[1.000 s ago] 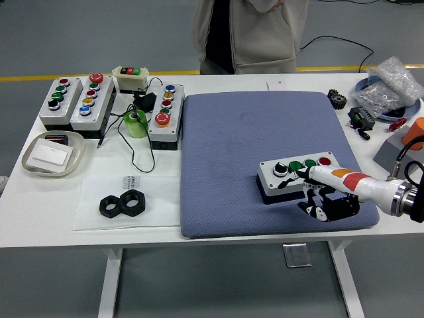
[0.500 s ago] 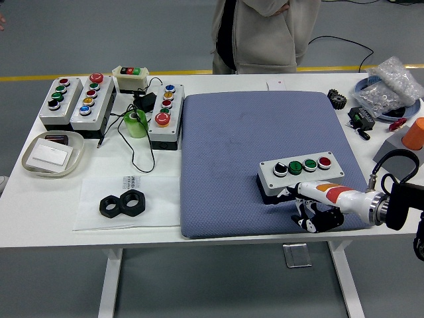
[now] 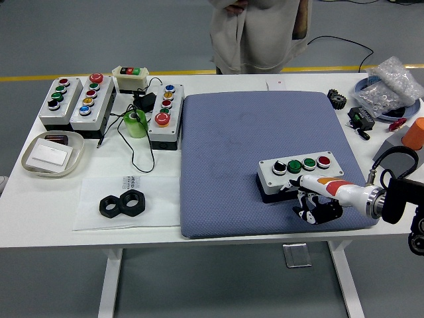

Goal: Pick up the button,place it on the desk,press the button,press the button

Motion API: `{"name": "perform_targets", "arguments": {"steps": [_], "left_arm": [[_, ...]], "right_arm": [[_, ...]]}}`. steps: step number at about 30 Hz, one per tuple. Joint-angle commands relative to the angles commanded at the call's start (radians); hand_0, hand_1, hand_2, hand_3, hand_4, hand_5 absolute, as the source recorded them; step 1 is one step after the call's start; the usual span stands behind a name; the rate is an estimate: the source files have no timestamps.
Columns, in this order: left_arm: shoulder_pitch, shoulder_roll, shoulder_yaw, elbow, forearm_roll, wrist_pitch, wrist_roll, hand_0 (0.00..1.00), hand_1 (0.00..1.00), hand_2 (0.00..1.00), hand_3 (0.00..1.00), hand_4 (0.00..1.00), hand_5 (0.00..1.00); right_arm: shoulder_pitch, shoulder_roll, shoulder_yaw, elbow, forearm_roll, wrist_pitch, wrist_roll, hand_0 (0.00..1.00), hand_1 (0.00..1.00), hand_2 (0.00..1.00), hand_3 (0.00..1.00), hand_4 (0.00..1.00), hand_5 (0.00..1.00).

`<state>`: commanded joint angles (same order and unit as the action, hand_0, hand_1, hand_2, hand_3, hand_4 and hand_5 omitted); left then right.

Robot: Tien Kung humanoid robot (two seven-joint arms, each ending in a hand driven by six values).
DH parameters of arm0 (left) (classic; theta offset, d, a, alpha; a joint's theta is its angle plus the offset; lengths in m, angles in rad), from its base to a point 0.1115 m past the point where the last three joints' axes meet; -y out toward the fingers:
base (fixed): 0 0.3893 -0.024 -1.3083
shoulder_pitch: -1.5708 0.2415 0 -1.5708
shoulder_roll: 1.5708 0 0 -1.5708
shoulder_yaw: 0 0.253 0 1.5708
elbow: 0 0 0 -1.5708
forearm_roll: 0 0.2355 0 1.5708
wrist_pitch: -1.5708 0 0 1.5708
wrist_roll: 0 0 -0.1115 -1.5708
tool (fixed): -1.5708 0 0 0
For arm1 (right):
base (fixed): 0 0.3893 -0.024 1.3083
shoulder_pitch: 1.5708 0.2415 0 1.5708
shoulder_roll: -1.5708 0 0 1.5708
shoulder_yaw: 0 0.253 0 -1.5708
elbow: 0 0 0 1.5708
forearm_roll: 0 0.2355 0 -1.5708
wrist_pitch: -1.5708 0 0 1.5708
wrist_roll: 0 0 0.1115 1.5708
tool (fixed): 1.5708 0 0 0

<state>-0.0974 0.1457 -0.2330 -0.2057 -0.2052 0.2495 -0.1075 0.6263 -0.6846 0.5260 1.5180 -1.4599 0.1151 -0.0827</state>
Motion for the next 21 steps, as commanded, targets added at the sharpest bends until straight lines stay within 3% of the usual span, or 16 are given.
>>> {"name": "perform_targets", "arguments": {"steps": [11, 15, 21], "left_arm": [[0.003, 0.000, -0.006, 0.000, 0.009, 0.000, 0.003, 0.723, 0.830, 0.882, 0.832, 0.645, 0.998], [0.002, 0.000, -0.001, 0.000, 0.002, 0.000, 0.000, 0.723, 0.830, 0.882, 0.832, 0.642, 0.998], [-0.003, 0.002, 0.005, 0.000, -0.006, -0.001, -0.002, 0.721, 0.830, 0.882, 0.831, 0.644, 0.998]], "right_arm": [[0.000, 0.009, 0.007, -0.006, 0.002, 0.002, -0.005, 0.255, 0.093, 0.227, 0.811, 0.498, 0.002], [-0.008, -0.004, 0.021, 0.015, -0.004, 0.017, -0.009, 0.255, 0.092, 0.226, 0.813, 0.496, 0.002], [-0.039, -0.049, 0.115, 0.082, -0.009, 0.050, -0.017, 0.250, 0.089, 0.224, 0.814, 0.495, 0.002]]}}
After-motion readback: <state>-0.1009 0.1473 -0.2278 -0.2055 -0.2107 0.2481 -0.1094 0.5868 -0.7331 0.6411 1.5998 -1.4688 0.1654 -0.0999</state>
